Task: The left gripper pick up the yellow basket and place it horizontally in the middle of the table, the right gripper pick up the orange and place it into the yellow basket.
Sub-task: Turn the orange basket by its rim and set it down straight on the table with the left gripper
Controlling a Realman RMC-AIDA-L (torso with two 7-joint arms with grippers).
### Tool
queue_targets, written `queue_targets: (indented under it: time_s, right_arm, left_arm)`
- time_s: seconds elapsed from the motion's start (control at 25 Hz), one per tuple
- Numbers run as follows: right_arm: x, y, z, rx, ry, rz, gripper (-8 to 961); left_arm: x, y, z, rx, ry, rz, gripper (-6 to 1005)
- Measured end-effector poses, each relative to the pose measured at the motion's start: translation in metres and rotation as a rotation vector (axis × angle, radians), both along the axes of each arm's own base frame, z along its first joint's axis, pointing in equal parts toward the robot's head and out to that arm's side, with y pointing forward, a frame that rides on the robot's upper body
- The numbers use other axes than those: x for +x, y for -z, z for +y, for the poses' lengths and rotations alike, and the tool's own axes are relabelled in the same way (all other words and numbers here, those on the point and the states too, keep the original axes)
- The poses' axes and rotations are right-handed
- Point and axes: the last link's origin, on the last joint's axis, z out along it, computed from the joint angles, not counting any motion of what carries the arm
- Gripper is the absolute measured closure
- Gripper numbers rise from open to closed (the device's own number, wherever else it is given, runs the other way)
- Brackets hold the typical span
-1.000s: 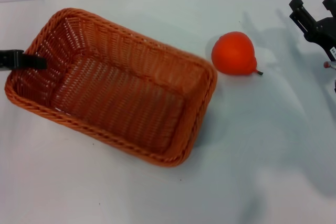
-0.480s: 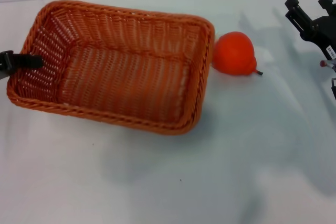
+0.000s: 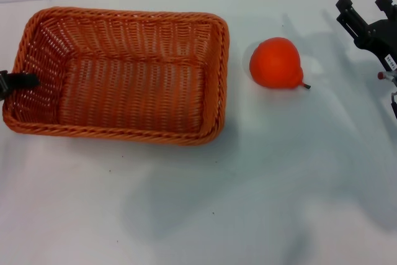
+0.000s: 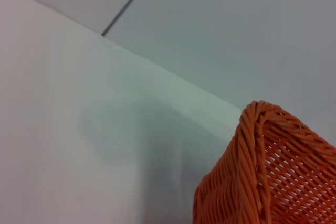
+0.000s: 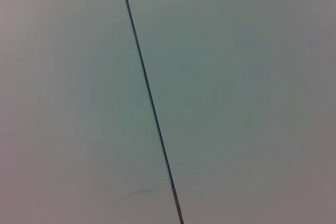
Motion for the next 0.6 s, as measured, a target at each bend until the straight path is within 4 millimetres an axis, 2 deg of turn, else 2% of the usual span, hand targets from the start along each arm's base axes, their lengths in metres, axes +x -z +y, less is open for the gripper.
queue_targets:
  time_s: [0.6]
  right_arm:
    - [0.001, 0.0, -0.001, 0.0, 0.002, 0.0, 3]
  left_arm:
    - [-0.015, 0.004, 0.0, 0.067, -0.07, 0.017, 830]
